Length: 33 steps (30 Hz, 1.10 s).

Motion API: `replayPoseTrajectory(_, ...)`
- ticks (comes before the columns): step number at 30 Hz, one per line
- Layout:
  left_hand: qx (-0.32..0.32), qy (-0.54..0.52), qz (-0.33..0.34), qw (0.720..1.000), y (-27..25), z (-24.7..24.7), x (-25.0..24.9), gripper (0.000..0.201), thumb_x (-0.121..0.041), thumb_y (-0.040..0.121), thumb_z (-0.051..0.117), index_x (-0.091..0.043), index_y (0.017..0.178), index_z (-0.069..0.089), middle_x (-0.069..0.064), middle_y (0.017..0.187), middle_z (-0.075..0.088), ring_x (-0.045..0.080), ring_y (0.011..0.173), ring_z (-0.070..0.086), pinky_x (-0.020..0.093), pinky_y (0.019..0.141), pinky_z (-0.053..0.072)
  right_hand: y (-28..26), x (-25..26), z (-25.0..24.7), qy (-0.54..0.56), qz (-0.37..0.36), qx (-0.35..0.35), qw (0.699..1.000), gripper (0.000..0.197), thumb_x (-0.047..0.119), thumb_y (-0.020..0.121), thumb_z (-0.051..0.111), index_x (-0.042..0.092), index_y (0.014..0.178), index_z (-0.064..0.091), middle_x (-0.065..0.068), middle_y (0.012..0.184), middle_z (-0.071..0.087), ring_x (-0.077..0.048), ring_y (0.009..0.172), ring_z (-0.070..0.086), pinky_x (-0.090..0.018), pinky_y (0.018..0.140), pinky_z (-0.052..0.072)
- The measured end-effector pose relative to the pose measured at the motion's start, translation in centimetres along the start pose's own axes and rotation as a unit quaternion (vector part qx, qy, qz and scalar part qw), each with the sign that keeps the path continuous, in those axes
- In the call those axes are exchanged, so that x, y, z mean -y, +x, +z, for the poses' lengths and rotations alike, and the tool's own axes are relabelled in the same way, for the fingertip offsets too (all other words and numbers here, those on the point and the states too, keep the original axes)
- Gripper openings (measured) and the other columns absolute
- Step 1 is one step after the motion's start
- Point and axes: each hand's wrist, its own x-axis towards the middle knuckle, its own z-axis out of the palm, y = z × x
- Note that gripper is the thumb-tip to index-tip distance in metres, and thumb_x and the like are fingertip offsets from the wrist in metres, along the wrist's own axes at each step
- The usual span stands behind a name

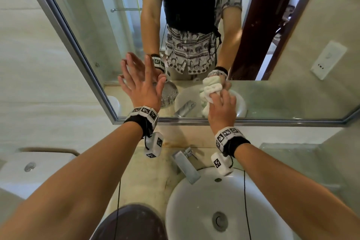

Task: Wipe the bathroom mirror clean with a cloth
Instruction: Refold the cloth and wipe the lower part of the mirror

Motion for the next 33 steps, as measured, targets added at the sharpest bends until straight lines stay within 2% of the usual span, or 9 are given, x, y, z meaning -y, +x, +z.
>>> replayPoseTrajectory(4,-0.008,0.003,0.002,1.0,0.0,0.2,0.1,0.075,-0.061,0.095,0.048,-0.033,0.156,0.014,0.026,0.161,0.008,0.044,0.149,0.005,0.064,0.116,0.008,-0.2,-0.5,1.3,-0.045,-0.159,-0.001,0.986,0.042,0.004,0.076,0.066,0.022,0.114,0.065,-0.003,0.121,0.056,-0.029,0.098,0.048,-0.034,0.056,0.052)
replayPoseTrajectory(8,-0.019,-0.001,0.004,1.0,-0.1,0.2,0.2,0.073,-0.061,0.096,0.047,-0.032,0.156,0.017,0.026,0.161,0.009,0.043,0.149,0.006,0.064,0.116,0.011,-1.1,-1.8,2.9,-0.077,-0.353,0.124,0.924,0.053,0.0,0.076,0.057,0.021,0.125,0.055,-0.004,0.123,0.051,-0.032,0.095,0.054,-0.041,0.066,0.055)
replayPoseTrajectory(11,-0.015,-0.001,0.004,1.0,0.0,0.2,0.2,0.072,-0.062,0.096,0.045,-0.033,0.156,0.016,0.025,0.162,0.009,0.042,0.15,0.006,0.063,0.117,0.01,-1.5,-1.8,3.4,-0.102,-0.386,0.201,0.895,0.057,0.004,0.076,0.054,0.02,0.131,0.048,-0.007,0.124,0.054,-0.034,0.098,0.054,-0.044,0.07,0.054)
replayPoseTrajectory(16,-0.002,-0.001,0.007,1.0,-0.1,-0.1,0.1,0.072,-0.063,0.097,0.043,-0.032,0.156,0.02,0.024,0.162,0.007,0.042,0.15,0.004,0.062,0.118,0.008,-1.2,-1.3,2.9,-0.12,-0.427,0.258,0.858,0.056,0.006,0.067,0.074,0.02,0.119,0.06,-0.006,0.121,0.056,-0.033,0.101,0.055,-0.043,0.062,0.056)
replayPoseTrajectory(18,0.003,-0.005,0.002,1.0,-0.1,-0.5,0.0,0.071,-0.064,0.097,0.042,-0.033,0.156,0.018,0.023,0.163,0.006,0.041,0.151,0.003,0.062,0.118,0.008,-1.2,-0.5,2.5,-0.129,-0.418,0.264,0.86,0.055,0.006,0.065,0.078,0.019,0.115,0.062,-0.006,0.117,0.056,-0.032,0.098,0.055,-0.04,0.057,0.054)
replayPoseTrajectory(21,0.002,-0.002,0.015,1.0,-0.3,-1.0,0.4,0.071,-0.062,0.098,0.043,-0.031,0.157,0.018,0.022,0.163,0.008,0.038,0.151,0.005,0.059,0.118,0.011,-1.7,0.1,1.5,-0.105,-0.373,0.224,0.894,0.053,0.0,0.06,0.076,0.02,0.109,0.065,-0.006,0.111,0.06,-0.032,0.093,0.057,-0.035,0.055,0.052)
replayPoseTrajectory(26,0.035,0.005,0.037,0.999,-1.1,-1.6,3.8,0.08,-0.055,0.095,0.052,-0.026,0.157,0.01,0.018,0.164,0.007,0.036,0.151,0.007,0.058,0.119,0.016,-1.0,0.3,-1.5,-0.019,-0.131,0.087,0.987,0.029,0.015,0.084,0.064,0.017,0.113,0.062,-0.01,0.118,0.057,-0.03,0.102,0.052,-0.037,0.063,0.057)
replayPoseTrajectory(29,0.083,0.046,0.055,0.994,-1.3,-1.8,6.1,0.098,-0.052,0.087,0.066,-0.026,0.158,0.003,0.017,0.164,0.0,0.036,0.152,0.001,0.059,0.12,0.012,0.7,0.4,-2.7,0.023,-0.049,0.012,0.998,0.027,0.021,0.094,0.051,0.009,0.116,0.06,-0.015,0.125,0.051,-0.032,0.11,0.046,-0.034,0.079,0.048)
replayPoseTrajectory(33,0.13,0.105,0.092,0.982,-1.1,-1.8,7.9,0.129,-0.055,0.067,0.082,-0.025,0.158,-0.004,0.016,0.164,-0.008,0.037,0.151,-0.005,0.063,0.118,0.009,2.4,1.3,-2.8,0.036,0.02,-0.049,0.998,0.024,0.018,0.092,0.055,0.009,0.115,0.056,-0.015,0.128,0.047,-0.034,0.112,0.046,-0.037,0.08,0.048)
